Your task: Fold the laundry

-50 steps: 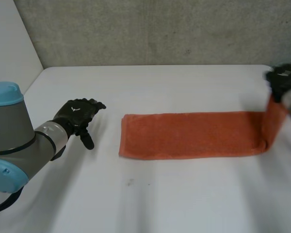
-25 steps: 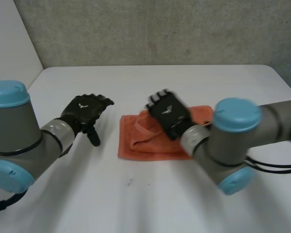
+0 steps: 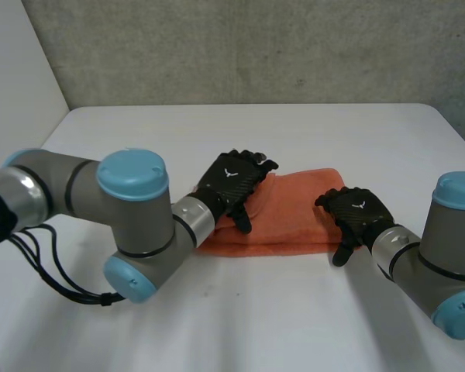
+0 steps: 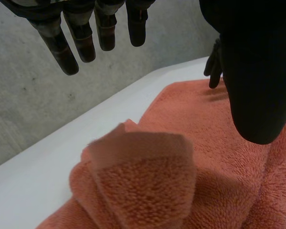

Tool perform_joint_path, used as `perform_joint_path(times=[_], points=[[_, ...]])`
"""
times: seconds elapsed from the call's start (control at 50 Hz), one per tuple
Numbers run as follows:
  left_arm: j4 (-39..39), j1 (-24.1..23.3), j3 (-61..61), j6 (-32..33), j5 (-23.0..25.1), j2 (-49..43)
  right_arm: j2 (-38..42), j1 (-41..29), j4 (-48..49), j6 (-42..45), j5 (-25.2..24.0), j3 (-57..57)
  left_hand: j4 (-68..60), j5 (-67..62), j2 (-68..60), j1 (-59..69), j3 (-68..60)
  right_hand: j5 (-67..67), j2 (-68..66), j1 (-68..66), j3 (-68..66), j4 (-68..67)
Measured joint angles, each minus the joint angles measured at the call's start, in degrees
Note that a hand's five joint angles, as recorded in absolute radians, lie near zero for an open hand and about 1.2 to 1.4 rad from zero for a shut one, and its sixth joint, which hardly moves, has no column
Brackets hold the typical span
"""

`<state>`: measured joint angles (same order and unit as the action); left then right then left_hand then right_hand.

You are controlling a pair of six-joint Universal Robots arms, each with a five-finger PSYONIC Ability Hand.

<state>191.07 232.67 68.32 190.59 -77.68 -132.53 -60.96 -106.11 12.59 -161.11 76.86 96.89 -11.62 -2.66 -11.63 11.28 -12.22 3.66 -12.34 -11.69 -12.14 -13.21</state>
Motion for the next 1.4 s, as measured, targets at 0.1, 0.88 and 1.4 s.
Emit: perform_joint_path(times=[0.1,0.88,1.4], points=[[-0.09,-0.02,-3.18,0.14,-0.43,-3.28,0.1,-0.35,0.61,0.11,-0.07,0.0,0.0,0.0,0.0,0.0,0.01,2.44,-3.46,-1.19,-3.54,-2.26],[-2.19,5.04,15.33,2.51,-14.33,14.79,1.78,-0.35,3.54,17.72,9.26,-3.69,0.0,0.0,0.0,0.0,0.0,52.43,-55.06,-41.59,-55.41,-54.88],[-1.99,13.64,23.11,0.33,-14.19,23.49,17.69,-29.57,3.19,26.25,-5.21,-24.96,0.0,0.0,0.0,0.0,0.0,53.07,-55.07,-42.98,-55.55,-54.89]])
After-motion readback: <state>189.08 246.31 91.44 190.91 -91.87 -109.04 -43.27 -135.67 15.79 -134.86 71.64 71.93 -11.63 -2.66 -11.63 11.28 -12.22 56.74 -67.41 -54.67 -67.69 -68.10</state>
